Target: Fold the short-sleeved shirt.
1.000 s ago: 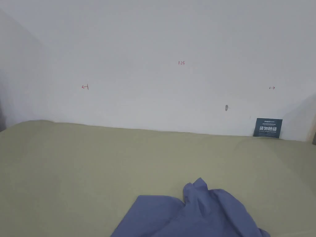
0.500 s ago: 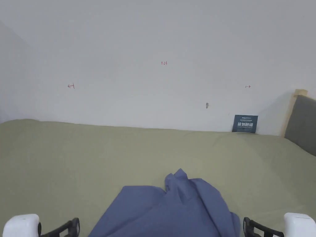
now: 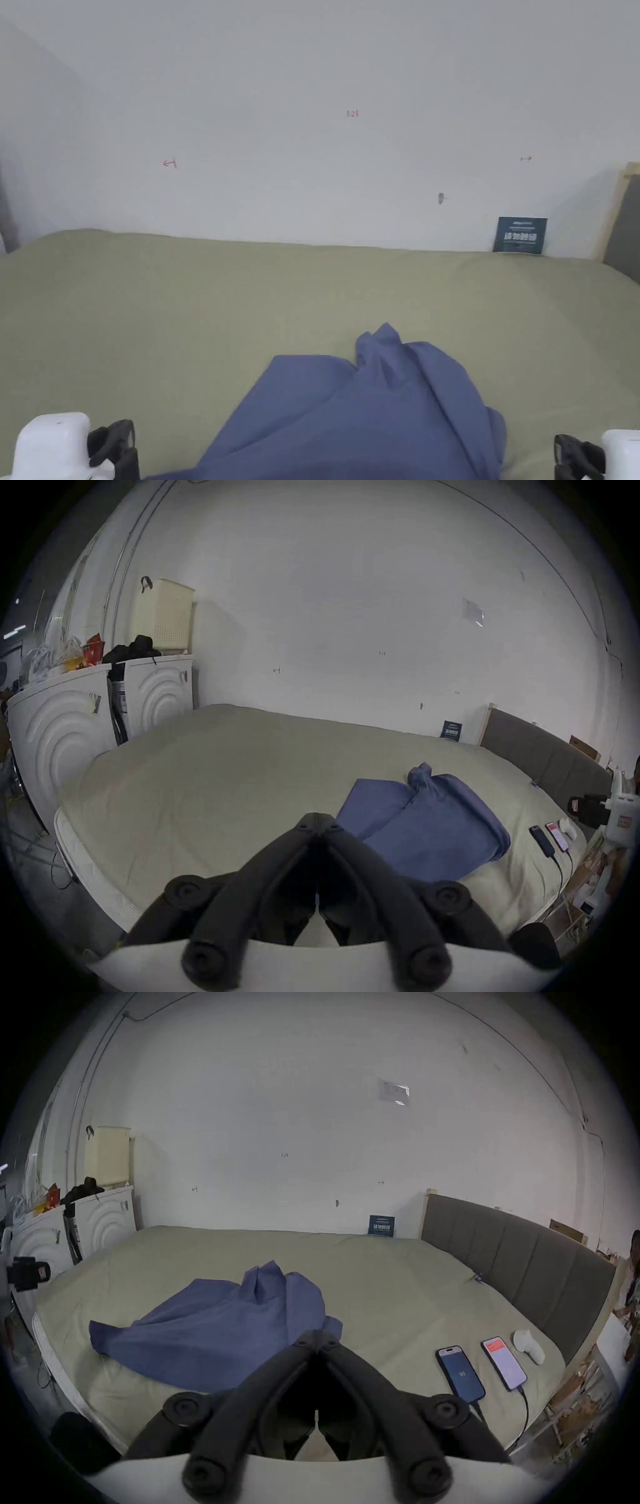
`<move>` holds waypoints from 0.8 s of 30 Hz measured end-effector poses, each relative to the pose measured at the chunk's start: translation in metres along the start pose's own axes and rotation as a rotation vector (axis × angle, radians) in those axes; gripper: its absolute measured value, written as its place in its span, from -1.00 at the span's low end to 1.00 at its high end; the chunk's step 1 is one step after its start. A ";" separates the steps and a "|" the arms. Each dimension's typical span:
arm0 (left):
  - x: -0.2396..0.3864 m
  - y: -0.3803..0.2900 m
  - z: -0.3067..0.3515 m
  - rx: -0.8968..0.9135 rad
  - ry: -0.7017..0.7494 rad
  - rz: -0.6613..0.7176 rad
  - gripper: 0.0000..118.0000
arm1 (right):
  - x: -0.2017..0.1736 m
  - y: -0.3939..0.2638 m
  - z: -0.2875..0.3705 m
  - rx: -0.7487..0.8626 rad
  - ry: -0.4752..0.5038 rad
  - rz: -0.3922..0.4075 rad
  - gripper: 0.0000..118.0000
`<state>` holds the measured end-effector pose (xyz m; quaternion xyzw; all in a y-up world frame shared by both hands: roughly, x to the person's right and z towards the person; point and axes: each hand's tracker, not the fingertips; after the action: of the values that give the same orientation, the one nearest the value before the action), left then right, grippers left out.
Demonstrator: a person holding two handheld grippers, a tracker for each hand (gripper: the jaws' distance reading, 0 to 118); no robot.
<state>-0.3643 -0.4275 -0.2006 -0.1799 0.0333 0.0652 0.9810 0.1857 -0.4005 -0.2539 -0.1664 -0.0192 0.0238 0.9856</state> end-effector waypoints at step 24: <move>-0.042 -0.023 -0.159 -0.671 -0.106 -0.055 0.06 | -0.007 0.007 -0.056 -0.136 0.101 -0.011 -1.00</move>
<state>-0.4098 -0.5103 -0.3374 -0.4898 -0.0458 0.0552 0.8689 0.1806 -0.4123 -0.3088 -0.2337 0.0281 0.0085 0.9719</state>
